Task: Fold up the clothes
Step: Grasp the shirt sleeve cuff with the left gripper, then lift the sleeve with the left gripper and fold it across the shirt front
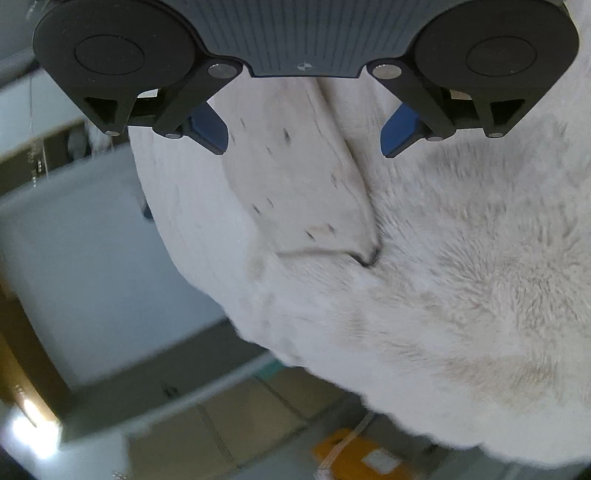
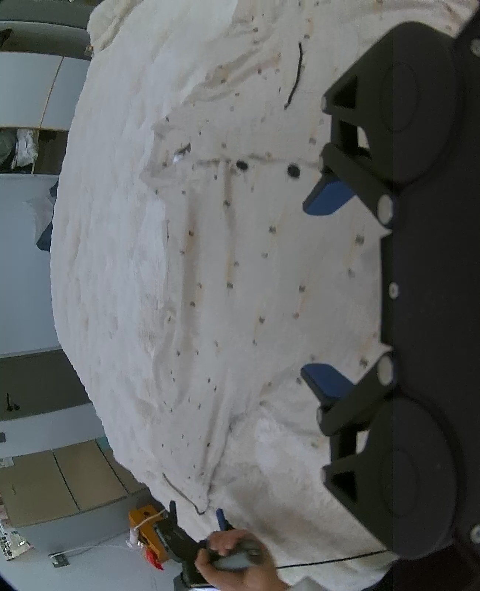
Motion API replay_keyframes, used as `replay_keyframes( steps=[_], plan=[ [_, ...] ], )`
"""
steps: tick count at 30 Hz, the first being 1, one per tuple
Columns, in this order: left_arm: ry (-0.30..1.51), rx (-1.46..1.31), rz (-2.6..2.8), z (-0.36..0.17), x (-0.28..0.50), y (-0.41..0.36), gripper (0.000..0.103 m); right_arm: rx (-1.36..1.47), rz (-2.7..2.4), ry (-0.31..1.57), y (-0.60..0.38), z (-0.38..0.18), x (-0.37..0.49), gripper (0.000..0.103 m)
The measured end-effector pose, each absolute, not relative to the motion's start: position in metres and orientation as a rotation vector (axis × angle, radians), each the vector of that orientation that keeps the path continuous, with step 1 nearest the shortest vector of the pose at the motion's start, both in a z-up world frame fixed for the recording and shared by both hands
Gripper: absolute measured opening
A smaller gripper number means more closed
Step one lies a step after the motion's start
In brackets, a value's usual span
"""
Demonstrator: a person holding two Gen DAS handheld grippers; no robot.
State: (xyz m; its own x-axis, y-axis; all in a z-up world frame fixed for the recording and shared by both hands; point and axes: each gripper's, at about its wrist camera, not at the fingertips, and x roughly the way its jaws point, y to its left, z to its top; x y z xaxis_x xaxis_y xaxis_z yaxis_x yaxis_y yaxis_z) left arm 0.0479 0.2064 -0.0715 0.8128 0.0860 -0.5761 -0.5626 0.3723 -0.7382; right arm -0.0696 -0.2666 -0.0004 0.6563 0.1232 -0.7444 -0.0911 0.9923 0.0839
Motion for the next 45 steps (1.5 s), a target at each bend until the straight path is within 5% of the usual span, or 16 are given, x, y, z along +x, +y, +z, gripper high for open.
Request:
replay_keyframes(
  steps=[8, 10, 15, 17, 28, 36, 41, 43, 44, 45],
  plan=[
    [0.441, -1.248, 0.433, -0.101, 0.073, 0.242, 0.085, 0.057, 0.054, 0.884, -0.301, -0.010, -0.068, 0.089],
    [0.427, -1.274, 0.406, -0.107, 0.082, 0.247, 0.071, 0.072, 0.044, 0.898, -0.307, -0.014, -0.065, 0.089],
    [0.426, -1.300, 0.462, -0.120, 0.081, 0.253, 0.007, 0.059, 0.019, 0.906, -0.317, -0.018, -0.062, 0.088],
    [0.410, -1.293, 0.463, -0.119, 0.079, 0.254, 0.002, 0.067, 0.010, 0.901, -0.321, -0.018, -0.063, 0.088],
    [0.163, -0.563, 0.100, 0.053, 0.080, 0.108, 0.001, 0.080, -0.053, 0.873, -0.356, 0.000, -0.095, 0.088],
    [0.121, -0.277, -0.201, 0.109, 0.057, -0.072, 0.001, 0.126, -0.107, 0.811, -0.401, 0.019, -0.135, 0.088],
    [0.187, -0.154, -0.387, 0.096, 0.041, -0.180, 0.003, 0.166, -0.138, 0.788, -0.429, 0.022, -0.156, 0.088],
    [0.238, -0.089, -0.419, 0.065, 0.048, -0.214, 0.025, 0.178, -0.148, 0.787, -0.437, 0.021, -0.162, 0.088],
    [0.279, -0.052, -0.434, 0.048, 0.044, -0.236, 0.046, 0.188, -0.158, 0.790, -0.442, 0.020, -0.166, 0.088],
    [0.345, -0.003, -0.449, 0.020, 0.039, -0.260, 0.051, 0.196, -0.169, 0.792, -0.447, 0.019, -0.170, 0.088]
  ],
)
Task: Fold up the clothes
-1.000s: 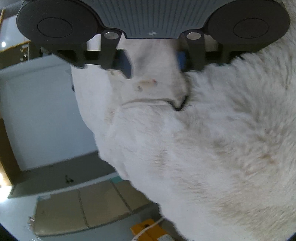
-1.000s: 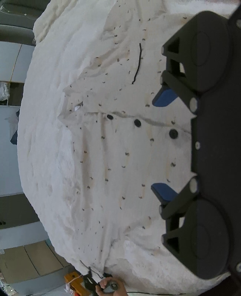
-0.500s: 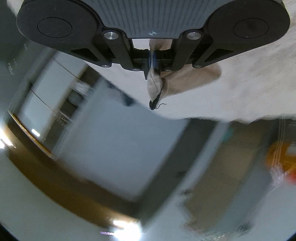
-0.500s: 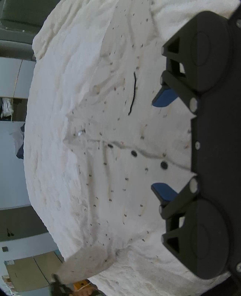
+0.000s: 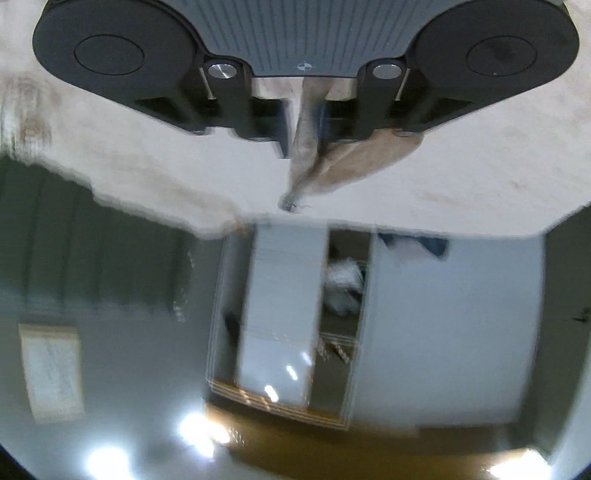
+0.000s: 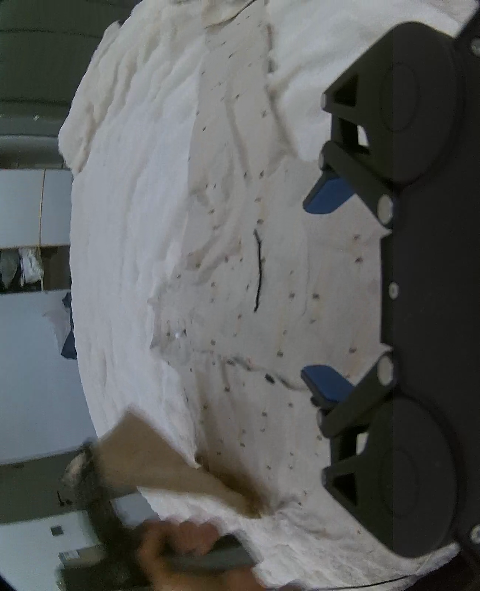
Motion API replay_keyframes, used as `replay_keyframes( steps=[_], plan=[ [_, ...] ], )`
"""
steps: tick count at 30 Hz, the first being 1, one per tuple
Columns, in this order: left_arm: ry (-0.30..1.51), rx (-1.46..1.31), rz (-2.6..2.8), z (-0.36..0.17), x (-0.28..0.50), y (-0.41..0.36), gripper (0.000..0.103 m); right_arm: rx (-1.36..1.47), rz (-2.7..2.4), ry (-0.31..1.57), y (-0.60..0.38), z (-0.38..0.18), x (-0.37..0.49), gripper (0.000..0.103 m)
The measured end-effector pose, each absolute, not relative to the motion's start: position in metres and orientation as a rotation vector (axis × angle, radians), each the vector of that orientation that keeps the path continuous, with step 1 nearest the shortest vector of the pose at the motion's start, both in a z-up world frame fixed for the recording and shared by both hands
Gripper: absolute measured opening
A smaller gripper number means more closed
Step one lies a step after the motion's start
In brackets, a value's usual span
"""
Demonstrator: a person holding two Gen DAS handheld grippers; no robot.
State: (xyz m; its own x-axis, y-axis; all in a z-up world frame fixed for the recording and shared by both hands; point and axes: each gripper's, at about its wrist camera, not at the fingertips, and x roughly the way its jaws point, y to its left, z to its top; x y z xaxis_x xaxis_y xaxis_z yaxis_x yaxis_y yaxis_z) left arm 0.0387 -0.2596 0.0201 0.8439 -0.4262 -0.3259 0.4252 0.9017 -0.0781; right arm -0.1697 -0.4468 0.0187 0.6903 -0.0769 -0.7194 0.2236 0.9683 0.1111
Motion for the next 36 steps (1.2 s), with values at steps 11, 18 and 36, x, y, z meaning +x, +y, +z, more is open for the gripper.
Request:
replay_keyframes(
  steps=[11, 18, 36],
  plan=[
    [0.670, 0.069, -0.406, -0.039, 0.017, -0.262, 0.066, 0.177, -0.225, 0.849, -0.459, 0.003, -0.172, 0.088],
    [0.735, 0.095, -0.366, -0.027, 0.009, -0.214, 0.092, 0.135, -0.158, 0.842, -0.433, -0.006, -0.120, 0.086],
    [0.809, 0.001, -0.402, -0.051, 0.034, -0.167, 0.094, 0.115, -0.118, 1.007, -0.417, -0.093, 0.072, 0.009]
  ],
)
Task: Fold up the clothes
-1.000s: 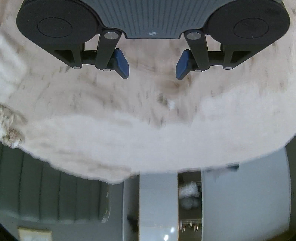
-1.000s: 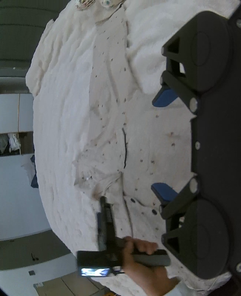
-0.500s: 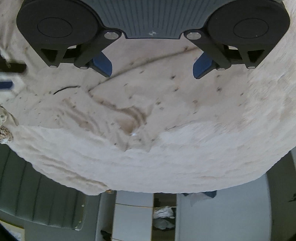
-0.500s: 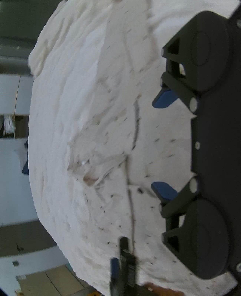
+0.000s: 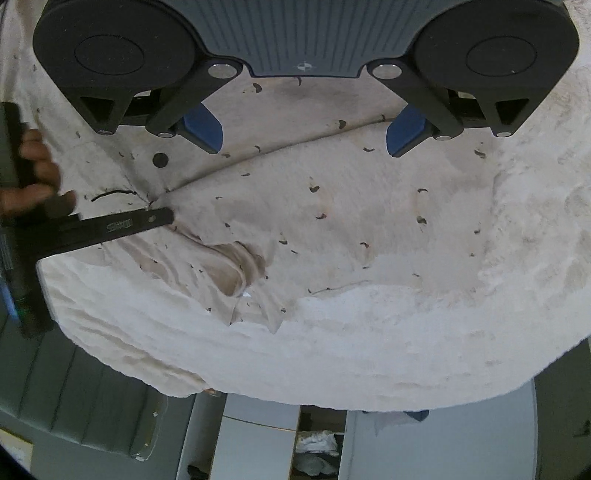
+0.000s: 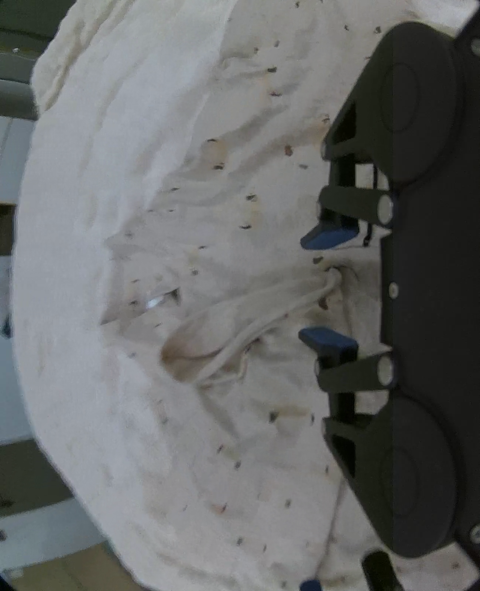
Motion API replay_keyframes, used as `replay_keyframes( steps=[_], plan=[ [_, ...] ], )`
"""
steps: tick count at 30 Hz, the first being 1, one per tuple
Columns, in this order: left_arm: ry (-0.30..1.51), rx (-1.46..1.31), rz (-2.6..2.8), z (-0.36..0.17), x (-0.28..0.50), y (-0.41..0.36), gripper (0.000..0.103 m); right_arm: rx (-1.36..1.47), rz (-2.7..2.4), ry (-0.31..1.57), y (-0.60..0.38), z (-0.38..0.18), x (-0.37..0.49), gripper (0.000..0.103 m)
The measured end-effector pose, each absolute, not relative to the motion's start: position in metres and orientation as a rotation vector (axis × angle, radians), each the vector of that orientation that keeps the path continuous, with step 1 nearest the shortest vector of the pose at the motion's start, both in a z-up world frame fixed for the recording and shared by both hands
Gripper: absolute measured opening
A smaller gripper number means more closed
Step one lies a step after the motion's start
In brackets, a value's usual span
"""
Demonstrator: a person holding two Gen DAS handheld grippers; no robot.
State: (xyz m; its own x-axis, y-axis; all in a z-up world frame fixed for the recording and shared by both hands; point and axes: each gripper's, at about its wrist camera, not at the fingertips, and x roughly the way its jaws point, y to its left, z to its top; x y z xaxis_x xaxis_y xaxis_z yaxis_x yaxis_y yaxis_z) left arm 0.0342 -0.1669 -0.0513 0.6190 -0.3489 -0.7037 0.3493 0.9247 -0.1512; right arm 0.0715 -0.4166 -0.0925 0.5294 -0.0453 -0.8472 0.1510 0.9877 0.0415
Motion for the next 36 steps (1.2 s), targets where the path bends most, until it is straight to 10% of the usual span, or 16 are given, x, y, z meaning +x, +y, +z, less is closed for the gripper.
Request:
replay_keyframes(
  steps=[8, 12, 19, 26, 32, 36],
  plan=[
    [0.815, -0.108, -0.404, -0.049, 0.037, -0.140, 0.094, 0.213, -0.060, 1.006, -0.428, -0.031, 0.029, 0.001],
    [0.815, -0.143, -0.356, -0.049, 0.046, -0.119, 0.094, -0.054, -0.189, 0.992, -0.419, -0.029, 0.036, 0.035],
    [0.818, -0.368, -0.213, -0.056, 0.057, -0.023, 0.092, -0.049, -0.001, 0.894, -0.367, -0.012, 0.096, 0.050],
    [0.888, -0.575, -0.237, -0.080, 0.073, 0.018, 0.057, 0.091, 0.170, 0.947, -0.242, -0.018, 0.197, 0.053],
    [0.945, -0.539, -0.299, -0.094, 0.085, -0.007, 0.032, 0.086, 0.113, 1.102, -0.165, -0.053, 0.264, 0.047],
    [0.957, -0.532, -0.272, -0.097, 0.082, -0.013, 0.005, 0.035, 0.042, 1.167, -0.145, -0.076, 0.280, 0.001]
  ],
)
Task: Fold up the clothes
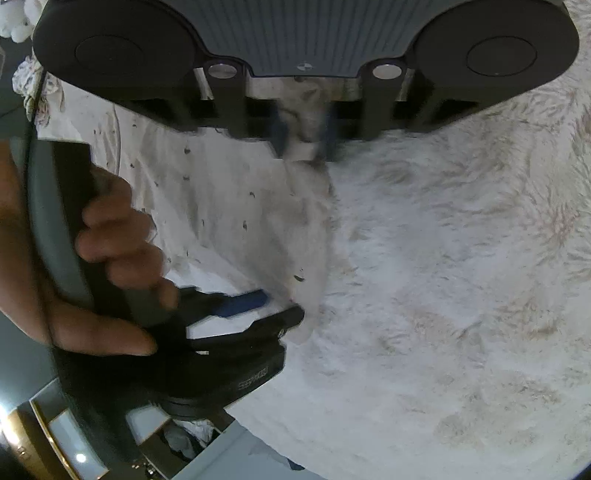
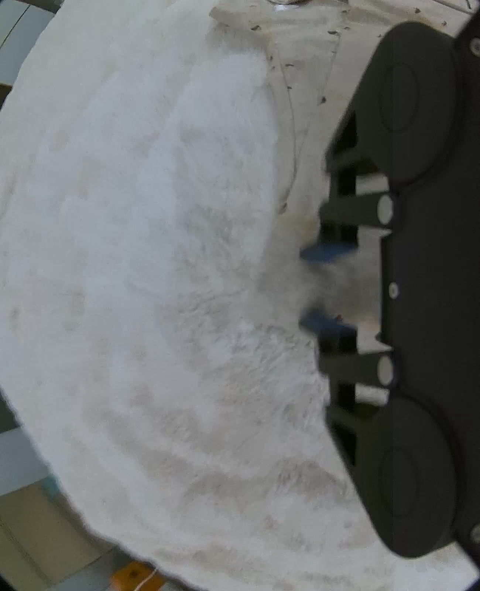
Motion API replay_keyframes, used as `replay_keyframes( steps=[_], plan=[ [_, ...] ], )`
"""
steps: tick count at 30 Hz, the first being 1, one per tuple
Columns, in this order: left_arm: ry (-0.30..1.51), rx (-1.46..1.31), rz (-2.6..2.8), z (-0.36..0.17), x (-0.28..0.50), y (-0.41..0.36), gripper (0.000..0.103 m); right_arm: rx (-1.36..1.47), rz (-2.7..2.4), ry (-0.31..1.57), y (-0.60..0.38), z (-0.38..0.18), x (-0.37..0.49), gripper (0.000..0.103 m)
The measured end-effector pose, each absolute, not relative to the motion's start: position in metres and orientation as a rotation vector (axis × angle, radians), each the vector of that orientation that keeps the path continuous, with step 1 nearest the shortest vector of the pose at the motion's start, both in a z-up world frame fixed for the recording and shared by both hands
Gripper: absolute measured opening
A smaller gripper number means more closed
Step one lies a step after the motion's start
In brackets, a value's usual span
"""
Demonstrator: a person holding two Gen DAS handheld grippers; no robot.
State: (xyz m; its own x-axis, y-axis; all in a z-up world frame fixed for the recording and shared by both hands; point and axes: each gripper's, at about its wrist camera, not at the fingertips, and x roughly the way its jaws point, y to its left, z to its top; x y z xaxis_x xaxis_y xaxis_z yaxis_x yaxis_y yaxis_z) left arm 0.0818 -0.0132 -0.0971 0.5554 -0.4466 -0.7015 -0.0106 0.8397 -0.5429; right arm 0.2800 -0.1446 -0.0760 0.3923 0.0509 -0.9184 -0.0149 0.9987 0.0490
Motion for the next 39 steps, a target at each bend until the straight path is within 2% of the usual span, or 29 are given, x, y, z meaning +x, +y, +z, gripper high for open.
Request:
replay_keyframes(
  steps=[4, 7, 8, 10, 12, 15, 16, 20, 24, 28, 34, 39],
  plan=[
    [0.930, -0.513, -0.262, -0.091, 0.073, -0.014, 0.004, 0.101, -0.026, 1.107, -0.153, -0.068, 0.295, 0.000],
    [0.938, -0.520, -0.247, -0.088, 0.065, -0.004, 0.008, 0.074, -0.047, 1.056, -0.153, -0.053, 0.303, 0.000],
    [0.939, -0.526, -0.227, -0.087, 0.063, 0.001, 0.012, 0.070, -0.042, 1.049, -0.152, -0.045, 0.304, 0.004],
    [0.921, -0.523, -0.204, -0.084, 0.060, 0.004, 0.028, 0.080, -0.009, 1.032, -0.155, -0.031, 0.295, 0.028],
    [0.880, -0.473, -0.195, -0.074, 0.058, 0.004, 0.050, 0.083, 0.022, 1.004, -0.160, -0.015, 0.283, 0.038],
    [0.823, -0.379, -0.167, -0.060, 0.058, 0.000, 0.064, 0.122, 0.081, 0.946, -0.189, 0.016, 0.236, 0.058],
    [0.813, -0.357, -0.155, -0.058, 0.059, -0.002, 0.064, 0.144, 0.102, 0.928, -0.203, 0.024, 0.216, 0.062],
    [0.806, -0.358, -0.157, -0.047, 0.061, -0.013, 0.066, 0.180, 0.103, 0.928, -0.264, 0.041, 0.134, 0.068],
    [0.753, -0.286, -0.168, -0.031, 0.048, -0.031, 0.078, 0.127, 0.040, 0.933, -0.322, 0.041, 0.043, 0.083],
    [0.733, -0.249, -0.234, -0.012, 0.027, -0.061, 0.083, 0.126, 0.015, 0.936, -0.372, 0.031, -0.033, 0.084],
    [0.704, -0.211, -0.353, 0.026, -0.032, -0.126, 0.100, 0.165, -0.047, 0.910, -0.438, 0.008, -0.109, 0.083],
    [0.735, -0.127, -0.322, 0.026, -0.062, -0.172, 0.102, 0.174, -0.104, 0.880, -0.491, -0.013, -0.148, 0.081]
  ],
)
